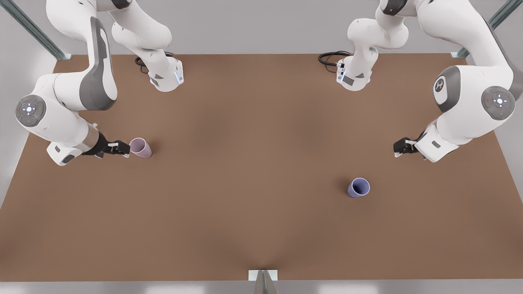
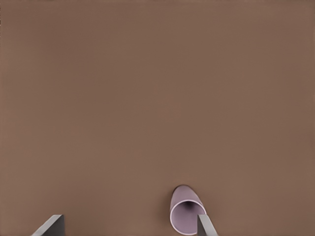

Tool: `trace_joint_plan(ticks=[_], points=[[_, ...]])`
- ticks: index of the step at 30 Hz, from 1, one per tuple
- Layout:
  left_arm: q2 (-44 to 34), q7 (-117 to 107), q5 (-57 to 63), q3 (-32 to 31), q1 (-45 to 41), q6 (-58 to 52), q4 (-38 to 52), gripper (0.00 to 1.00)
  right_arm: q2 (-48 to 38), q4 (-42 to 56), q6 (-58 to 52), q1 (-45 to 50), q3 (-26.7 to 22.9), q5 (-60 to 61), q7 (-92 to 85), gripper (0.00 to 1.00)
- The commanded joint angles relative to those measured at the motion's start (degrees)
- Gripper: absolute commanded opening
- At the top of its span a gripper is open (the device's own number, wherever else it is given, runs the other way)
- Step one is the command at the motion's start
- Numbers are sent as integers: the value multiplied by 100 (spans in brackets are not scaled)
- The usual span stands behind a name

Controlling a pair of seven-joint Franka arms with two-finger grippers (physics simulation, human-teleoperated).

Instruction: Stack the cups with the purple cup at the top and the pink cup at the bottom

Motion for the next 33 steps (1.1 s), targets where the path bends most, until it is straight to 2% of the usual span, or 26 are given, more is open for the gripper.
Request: trace_joint_plan(ticks=[1,5,8,10,14,20,29,32,33], points=[[-10,-6,-10,-2,4,203,3,100,-1,21,249,-7,3,-4,88,100],[-10,-6,-10,7,12,247,-94,100,26,57,240,2,3,-13,79,100],[16,12,-37,-2,4,177,-164,100,-361,-698,336,-7,3,-31,26,100],[25,12,-37,-2,-5,177,-191,100,-299,-831,336,-34,3,-31,26,100],[69,38,-19,-2,-32,168,-191,100,-572,-1824,925,-95,-41,-31,26,100],[60,73,-10,7,-32,10,-191,100,-642,-2483,978,-517,-243,-4,-580,100],[87,117,-37,24,-23,-149,-112,100,-704,-4391,2806,-623,-252,-13,-897,100],[87,117,-54,7,-23,-149,-112,100,-582,-4373,2867,-605,-191,-13,-844,100],[95,117,-54,7,-23,-149,-112,100,-380,-4391,3236,-605,-120,-13,-835,100]])
